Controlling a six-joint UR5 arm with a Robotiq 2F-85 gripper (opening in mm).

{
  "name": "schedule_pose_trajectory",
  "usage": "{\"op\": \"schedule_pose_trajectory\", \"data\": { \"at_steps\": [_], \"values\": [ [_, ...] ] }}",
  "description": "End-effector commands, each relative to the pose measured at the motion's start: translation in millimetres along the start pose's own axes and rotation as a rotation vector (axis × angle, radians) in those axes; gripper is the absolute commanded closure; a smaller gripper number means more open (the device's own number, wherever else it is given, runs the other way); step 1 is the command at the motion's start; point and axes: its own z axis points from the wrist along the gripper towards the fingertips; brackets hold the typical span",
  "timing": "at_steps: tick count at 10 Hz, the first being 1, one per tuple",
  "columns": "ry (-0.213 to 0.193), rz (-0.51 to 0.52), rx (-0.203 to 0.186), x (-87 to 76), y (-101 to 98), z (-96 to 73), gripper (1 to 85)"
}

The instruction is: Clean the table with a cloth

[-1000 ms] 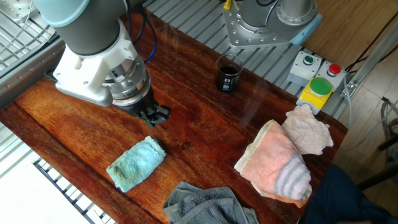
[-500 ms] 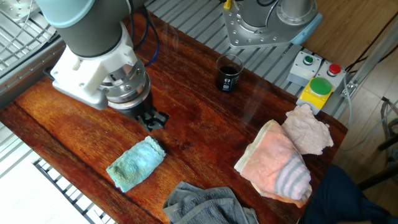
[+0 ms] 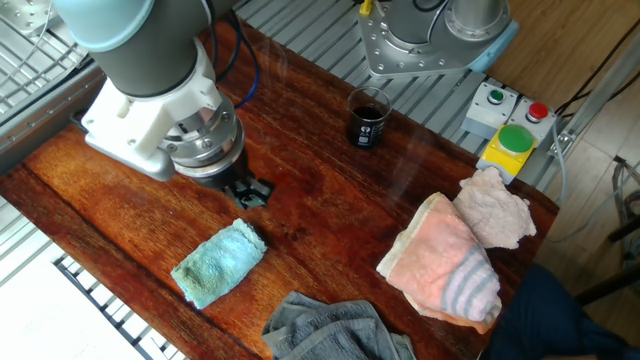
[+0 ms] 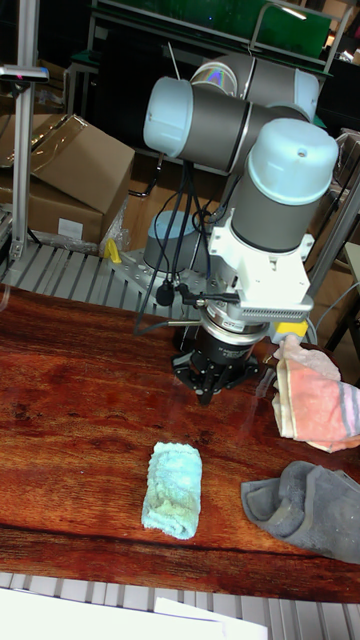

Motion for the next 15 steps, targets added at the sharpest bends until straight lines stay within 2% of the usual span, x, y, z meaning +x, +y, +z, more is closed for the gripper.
{"op": "schedule_pose_trajectory", "data": {
  "at_steps": [1, 2, 3, 4, 7, 8, 10, 11, 15],
  "values": [
    [0.011, -0.014, -0.014, 2.7, 4.0, -1.9, 40.3],
    [0.008, -0.012, -0.013, 1.8, 3.7, -1.7, 42.0],
    [0.005, 0.053, 0.0, -2.3, 2.1, -0.6, 80.3],
    [-0.012, 0.066, -0.008, -7.2, 4.9, -1.1, 84.3],
    [-0.039, 0.057, -0.004, -13.7, 3.4, -2.1, 84.3],
    [-0.026, 0.045, 0.006, -10.6, 1.2, -2.1, 84.3],
    [-0.017, -0.012, -0.005, -8.3, 4.3, -2.1, 56.0],
    [-0.028, -0.028, 0.0, -11.3, 3.2, -2.4, 55.0],
    [-0.031, -0.045, 0.001, -13.3, 1.6, -2.6, 60.0]
  ]
}}
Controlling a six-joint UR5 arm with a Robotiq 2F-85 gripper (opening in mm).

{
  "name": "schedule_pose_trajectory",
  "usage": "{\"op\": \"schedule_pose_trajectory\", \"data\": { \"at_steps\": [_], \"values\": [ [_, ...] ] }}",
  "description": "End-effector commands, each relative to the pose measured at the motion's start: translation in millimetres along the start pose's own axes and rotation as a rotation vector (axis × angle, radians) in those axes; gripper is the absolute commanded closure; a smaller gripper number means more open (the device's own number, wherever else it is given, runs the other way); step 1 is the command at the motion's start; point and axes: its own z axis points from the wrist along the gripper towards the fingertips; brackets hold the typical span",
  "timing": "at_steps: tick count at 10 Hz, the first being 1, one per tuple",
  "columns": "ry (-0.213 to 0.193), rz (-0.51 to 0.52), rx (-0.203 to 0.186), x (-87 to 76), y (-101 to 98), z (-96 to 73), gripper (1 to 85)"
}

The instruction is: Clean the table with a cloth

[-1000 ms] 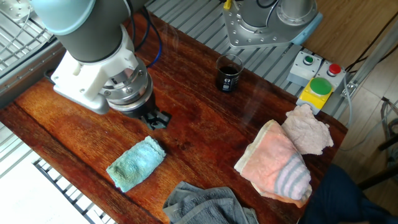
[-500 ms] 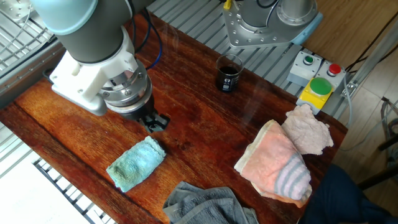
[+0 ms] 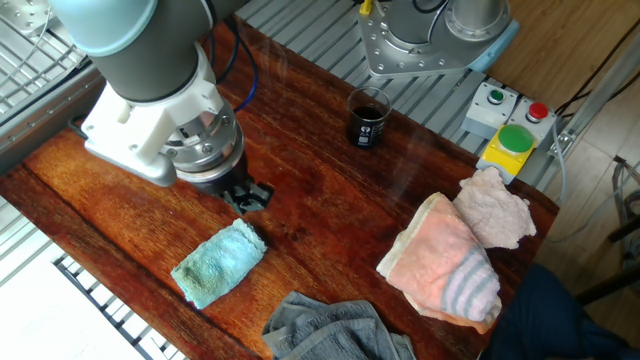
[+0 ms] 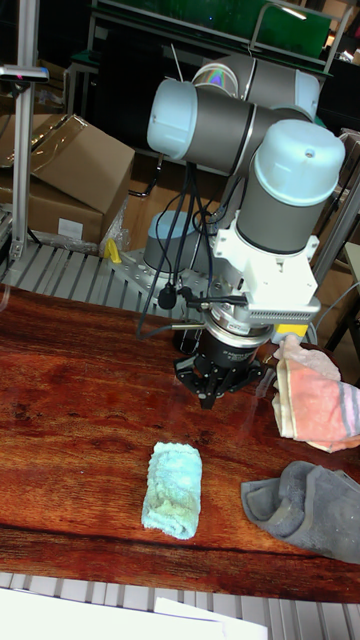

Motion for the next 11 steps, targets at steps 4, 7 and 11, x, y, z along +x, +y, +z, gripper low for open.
{"op": "schedule_pose_trajectory", "data": {
  "at_steps": [4, 7, 11],
  "values": [
    [0.014, -0.017, -0.02, -1.2, 6.2, 3.5, 61.3],
    [-0.178, 0.001, -0.034, -30.2, 12.4, 85.8, 60.3],
    [-0.243, 0.113, -0.015, -33.9, 13.6, 173.3, 84.0]
  ]
}}
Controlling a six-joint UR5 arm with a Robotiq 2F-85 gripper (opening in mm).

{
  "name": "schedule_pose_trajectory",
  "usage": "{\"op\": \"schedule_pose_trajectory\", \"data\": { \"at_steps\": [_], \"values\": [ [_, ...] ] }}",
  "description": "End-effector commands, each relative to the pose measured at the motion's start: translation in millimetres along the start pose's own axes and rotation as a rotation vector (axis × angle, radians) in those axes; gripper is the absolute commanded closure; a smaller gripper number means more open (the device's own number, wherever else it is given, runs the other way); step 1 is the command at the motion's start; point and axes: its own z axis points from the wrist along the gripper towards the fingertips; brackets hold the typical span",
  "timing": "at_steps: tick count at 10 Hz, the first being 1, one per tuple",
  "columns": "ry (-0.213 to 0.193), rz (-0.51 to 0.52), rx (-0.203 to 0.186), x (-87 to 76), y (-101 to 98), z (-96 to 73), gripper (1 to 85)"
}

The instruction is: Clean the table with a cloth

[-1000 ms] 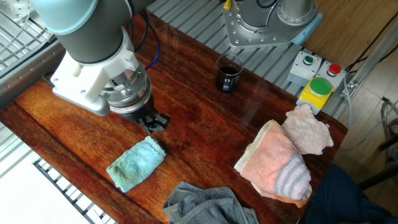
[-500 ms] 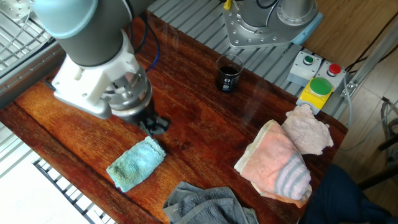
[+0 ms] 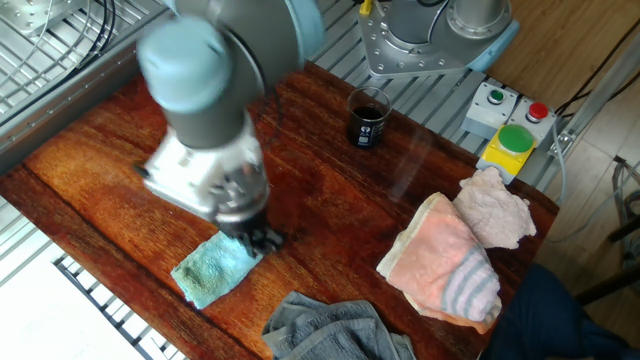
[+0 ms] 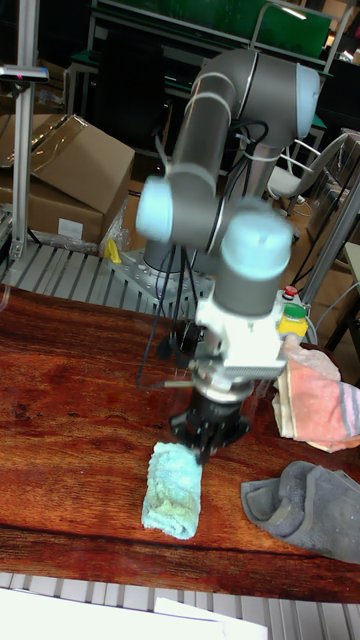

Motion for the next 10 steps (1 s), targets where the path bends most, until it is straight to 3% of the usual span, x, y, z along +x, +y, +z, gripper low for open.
{"op": "schedule_pose_trajectory", "data": {
  "at_steps": [1, 3, 4, 6, 10],
  "values": [
    [-0.031, 0.06, 0.03, 14.3, -8.8, 45.7, 84.0],
    [0.042, 0.043, 0.072, 25.5, -23.3, 25.1, 84.3],
    [0.077, 0.04, 0.07, 31.4, -21.0, 9.5, 84.3],
    [0.108, 0.022, 0.087, 37.5, -22.0, -17.9, 84.3],
    [0.138, 0.019, 0.112, 50.3, -23.4, -19.8, 84.3]
  ]
}}
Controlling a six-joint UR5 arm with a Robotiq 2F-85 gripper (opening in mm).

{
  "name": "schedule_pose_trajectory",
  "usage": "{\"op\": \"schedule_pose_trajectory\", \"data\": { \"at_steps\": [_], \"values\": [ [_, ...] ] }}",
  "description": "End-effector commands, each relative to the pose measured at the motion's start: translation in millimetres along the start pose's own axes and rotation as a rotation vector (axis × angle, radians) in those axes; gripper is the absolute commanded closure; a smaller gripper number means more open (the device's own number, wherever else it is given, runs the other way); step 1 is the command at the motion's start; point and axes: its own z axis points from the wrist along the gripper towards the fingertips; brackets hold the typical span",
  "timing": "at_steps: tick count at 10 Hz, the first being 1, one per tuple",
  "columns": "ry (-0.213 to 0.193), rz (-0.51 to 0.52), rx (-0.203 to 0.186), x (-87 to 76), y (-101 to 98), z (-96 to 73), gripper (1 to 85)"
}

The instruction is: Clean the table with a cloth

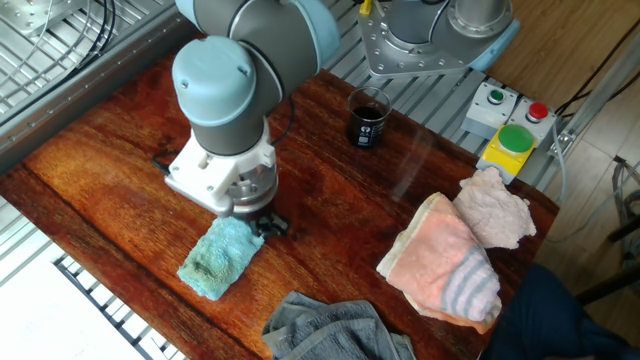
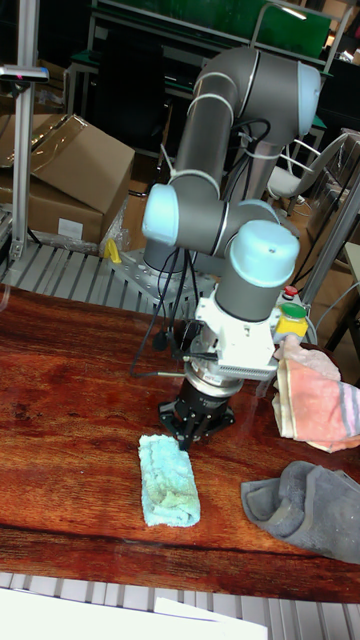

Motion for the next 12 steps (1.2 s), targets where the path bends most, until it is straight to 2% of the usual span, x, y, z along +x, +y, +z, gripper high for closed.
{"op": "schedule_pose_trajectory", "data": {
  "at_steps": [1, 7, 12],
  "values": [
    [0.026, -0.004, 0.01, 10.1, -1.5, -10.0, 84.3],
    [0.032, -0.016, 0.017, 22.8, -0.4, -29.5, 84.3],
    [0.025, -0.01, 0.014, 32.0, 7.1, -32.2, 84.3]
  ]
}}
